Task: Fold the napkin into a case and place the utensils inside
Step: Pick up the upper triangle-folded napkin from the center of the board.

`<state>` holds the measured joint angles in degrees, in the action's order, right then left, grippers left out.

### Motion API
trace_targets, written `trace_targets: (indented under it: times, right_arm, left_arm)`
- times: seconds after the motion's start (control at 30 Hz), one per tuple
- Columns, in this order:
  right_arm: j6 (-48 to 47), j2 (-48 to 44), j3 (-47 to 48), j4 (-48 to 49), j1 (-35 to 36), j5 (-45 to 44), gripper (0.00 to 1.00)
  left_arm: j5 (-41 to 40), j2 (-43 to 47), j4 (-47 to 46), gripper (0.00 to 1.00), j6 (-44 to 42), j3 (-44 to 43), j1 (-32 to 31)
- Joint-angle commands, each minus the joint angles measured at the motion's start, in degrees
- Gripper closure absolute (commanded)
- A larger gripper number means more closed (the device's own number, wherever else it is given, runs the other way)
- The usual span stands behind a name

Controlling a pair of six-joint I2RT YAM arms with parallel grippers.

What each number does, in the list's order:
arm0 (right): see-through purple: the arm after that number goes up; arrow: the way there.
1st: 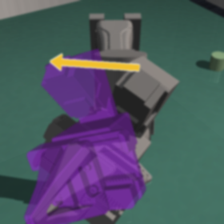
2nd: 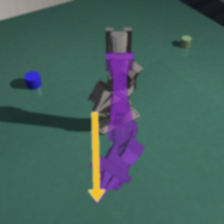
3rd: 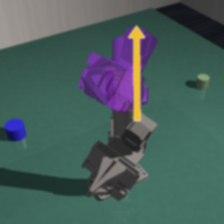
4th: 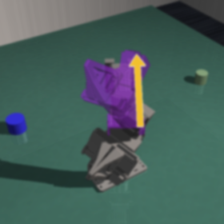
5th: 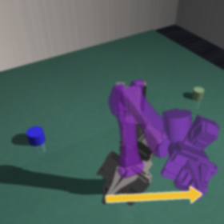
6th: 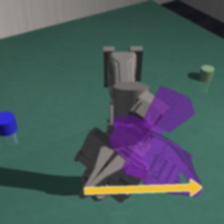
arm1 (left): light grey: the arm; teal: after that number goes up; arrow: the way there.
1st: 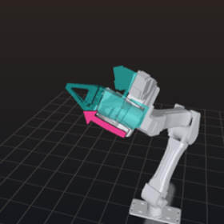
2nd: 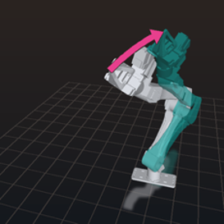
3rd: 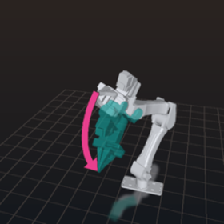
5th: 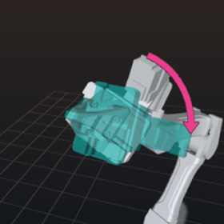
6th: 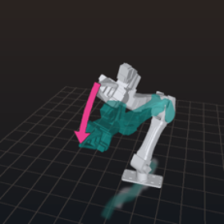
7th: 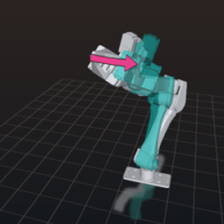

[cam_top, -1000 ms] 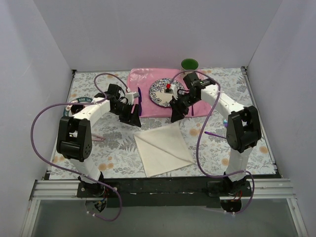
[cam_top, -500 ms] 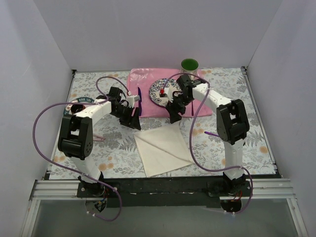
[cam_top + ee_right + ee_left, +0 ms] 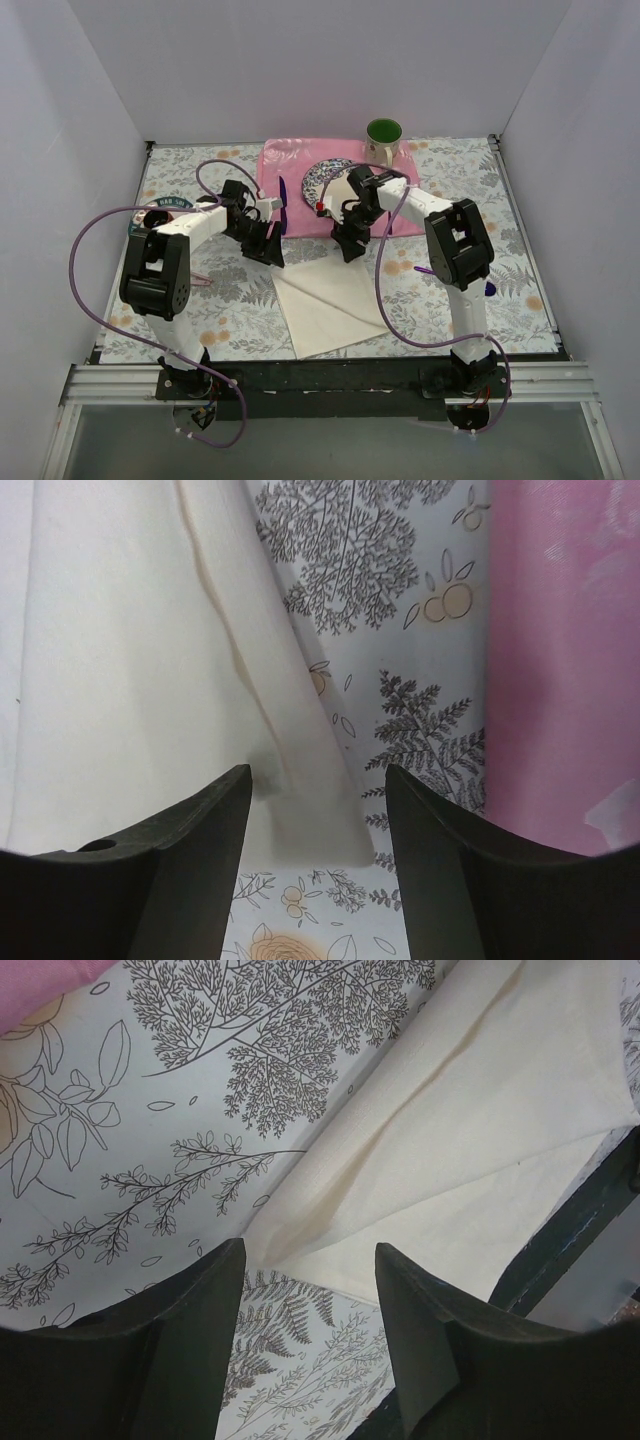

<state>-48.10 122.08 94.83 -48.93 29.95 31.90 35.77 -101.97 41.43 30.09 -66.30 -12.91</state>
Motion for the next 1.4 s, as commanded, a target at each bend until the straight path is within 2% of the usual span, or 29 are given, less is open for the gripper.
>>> trace_targets:
  times: [0.0,0.13,0.23,0.27,0.33,0.37,0.47,0.63,0.9,0.93,1.17,1.37]
  right_arm:
    - [-3.2,0.3,-2.5,0.9,0.7,-1.5,0.37]
    - [-3.7,-0.2,-4.7,1.8,1.2,-1.7,0.42]
    - [-3.4,0.0,-5.1,2.2,1.2,-1.8,0.53]
    - [-3.4,0.1,-4.8,2.1,1.2,-1.5,0.62]
    - [-3.5,0.2,-4.5,1.6,1.2,-0.9,0.71]
    - [-3.5,0.3,-4.3,1.0,1.2,-0.3,0.82]
    - [-3.5,0.5,-3.1,-0.3,1.2,0.9,0.99]
    - [-3.1,0.4,-1.4,-2.5,1.2,3.0,0.99]
    - [-0.9,-4.6,-3.5,0.0,1.2,5.8,0.99]
    - [-0.7,-4.8,-3.5,0.3,1.2,6.0,0.99]
    - [-0.7,-6.9,-3.9,1.0,1.2,7.3,0.99]
    - [-0.9,-8.8,-3.9,1.6,1.2,9.0,0.99]
  left_arm:
    - [-1.0,0.3,-1.5,0.45,0.9,0.6,0.3]
    - [-1.4,-0.1,-2.9,0.45,3.0,1.8,0.3]
    - [-1.8,-0.4,-3.8,0.45,3.2,2.5,0.3]
    - [-2.2,-0.6,-4.0,0.45,2.9,2.7,0.3]
    - [-3.3,-0.9,-4.2,0.44,2.6,2.8,0.3]
    - [-3.6,-0.9,-4.2,0.44,2.2,2.8,0.3]
    - [-4.1,-1.3,-4.3,0.44,1.8,2.8,0.3]
    - [-3.3,-0.6,-5.1,0.43,1.4,3.2,0.3]
    - [-1.6,2.9,-10.0,0.40,-0.3,4.9,0.4]
    - [-1.1,2.7,-9.8,0.40,-2.6,5.0,0.4]
    - [2.3,-0.2,-6.5,0.48,-10.5,6.4,0.4]
    - [3.8,-1.4,-7.7,0.51,-12.0,8.6,0.3]
